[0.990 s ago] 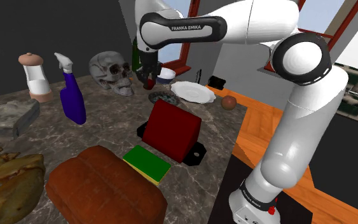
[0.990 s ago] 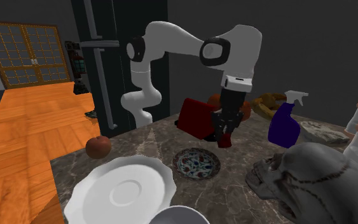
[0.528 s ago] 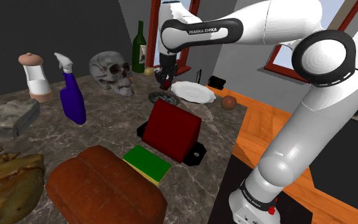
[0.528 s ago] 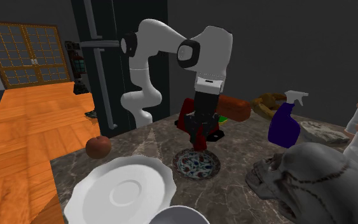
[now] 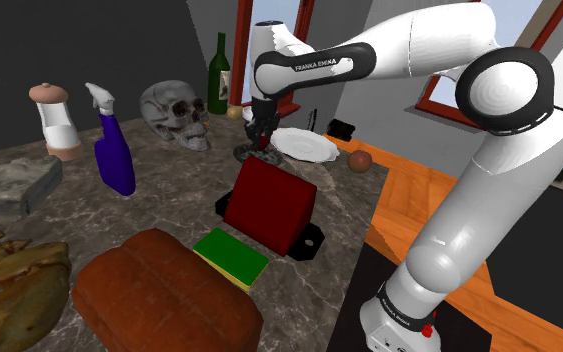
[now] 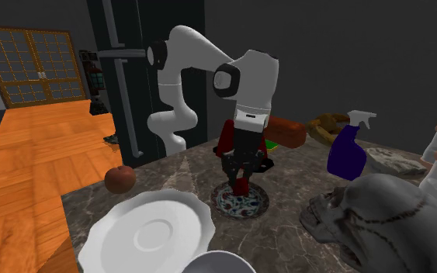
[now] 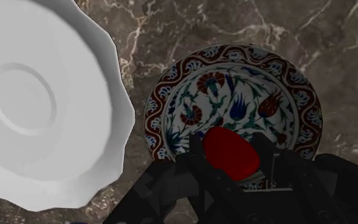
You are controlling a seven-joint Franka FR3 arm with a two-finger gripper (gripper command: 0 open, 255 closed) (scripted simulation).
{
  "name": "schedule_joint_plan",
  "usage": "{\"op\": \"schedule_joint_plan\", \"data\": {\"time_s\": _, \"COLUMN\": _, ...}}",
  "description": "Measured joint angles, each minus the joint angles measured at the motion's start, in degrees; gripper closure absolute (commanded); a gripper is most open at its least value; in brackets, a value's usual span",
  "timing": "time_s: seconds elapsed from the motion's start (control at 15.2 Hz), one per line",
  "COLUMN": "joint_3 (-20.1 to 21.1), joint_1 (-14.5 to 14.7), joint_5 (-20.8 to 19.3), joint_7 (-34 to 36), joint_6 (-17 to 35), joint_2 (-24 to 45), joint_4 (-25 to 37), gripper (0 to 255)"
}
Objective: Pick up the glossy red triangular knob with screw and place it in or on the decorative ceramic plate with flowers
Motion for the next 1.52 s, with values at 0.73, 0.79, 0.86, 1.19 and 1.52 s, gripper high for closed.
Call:
{"op": "schedule_joint_plan", "data": {"time_s": 0.73, "joint_3": 0.0, "joint_1": 0.0, "joint_5": -0.6, "joint_7": 1.0, "joint_6": 3.9, "joint_2": 0.9, "joint_4": -3.1, "gripper": 255}}
{"op": "schedule_joint_plan", "data": {"time_s": 0.79, "joint_3": 0.0, "joint_1": 0.0, "joint_5": -0.6, "joint_7": 1.0, "joint_6": 3.9, "joint_2": 0.9, "joint_4": -3.2, "gripper": 0}}
{"op": "schedule_joint_plan", "data": {"time_s": 0.86, "joint_3": 0.0, "joint_1": 0.0, "joint_5": -0.6, "joint_7": 1.0, "joint_6": 3.9, "joint_2": 0.9, "joint_4": -3.2, "gripper": 0}}
{"op": "schedule_joint_plan", "data": {"time_s": 1.19, "joint_3": 0.0, "joint_1": 0.0, "joint_5": -0.6, "joint_7": 1.0, "joint_6": 3.9, "joint_2": 0.9, "joint_4": -3.2, "gripper": 0}}
{"op": "schedule_joint_plan", "data": {"time_s": 1.52, "joint_3": 0.5, "joint_1": 0.5, "joint_5": 0.4, "joint_7": 0.4, "joint_6": -2.0, "joint_2": -0.9, "joint_4": 1.1, "gripper": 0}}
